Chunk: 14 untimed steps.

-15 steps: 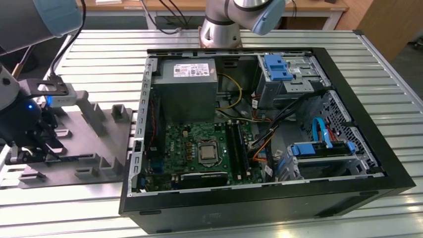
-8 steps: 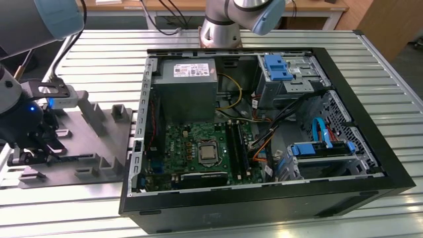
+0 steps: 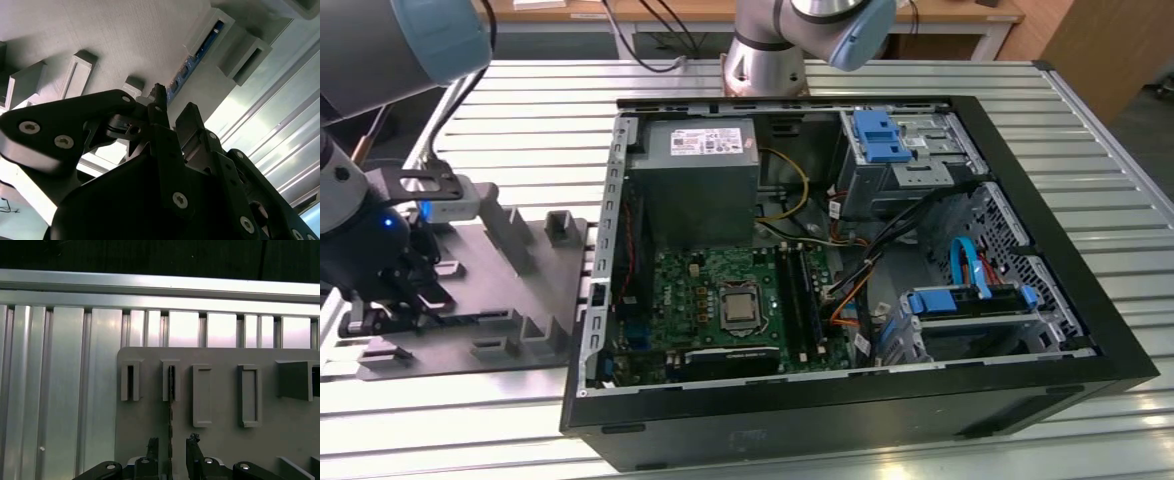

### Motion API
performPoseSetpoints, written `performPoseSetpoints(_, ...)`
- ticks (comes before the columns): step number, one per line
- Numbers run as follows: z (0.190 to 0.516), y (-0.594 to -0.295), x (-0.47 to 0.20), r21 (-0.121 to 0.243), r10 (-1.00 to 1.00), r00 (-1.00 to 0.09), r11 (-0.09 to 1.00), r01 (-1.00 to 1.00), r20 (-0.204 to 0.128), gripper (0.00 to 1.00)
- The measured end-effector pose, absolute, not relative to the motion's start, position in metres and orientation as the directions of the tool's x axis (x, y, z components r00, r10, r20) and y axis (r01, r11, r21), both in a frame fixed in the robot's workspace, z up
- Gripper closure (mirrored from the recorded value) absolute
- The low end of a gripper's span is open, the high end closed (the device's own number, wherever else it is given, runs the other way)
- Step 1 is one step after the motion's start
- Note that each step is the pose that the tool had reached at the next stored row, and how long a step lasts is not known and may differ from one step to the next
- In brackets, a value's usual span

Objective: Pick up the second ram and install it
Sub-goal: 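Pick up the second ram and move it above second insertion slot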

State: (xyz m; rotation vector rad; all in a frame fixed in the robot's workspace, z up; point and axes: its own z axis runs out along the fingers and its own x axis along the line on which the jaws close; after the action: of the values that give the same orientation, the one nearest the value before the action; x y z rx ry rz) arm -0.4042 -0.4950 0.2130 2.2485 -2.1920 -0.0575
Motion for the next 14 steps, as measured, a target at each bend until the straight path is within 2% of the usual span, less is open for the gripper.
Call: performPoseSetpoints(14, 0.2051, -0.4950, -0.4042, 0.026, -0.999, 0.025, -0.026, -0.999, -0.026, 0.65)
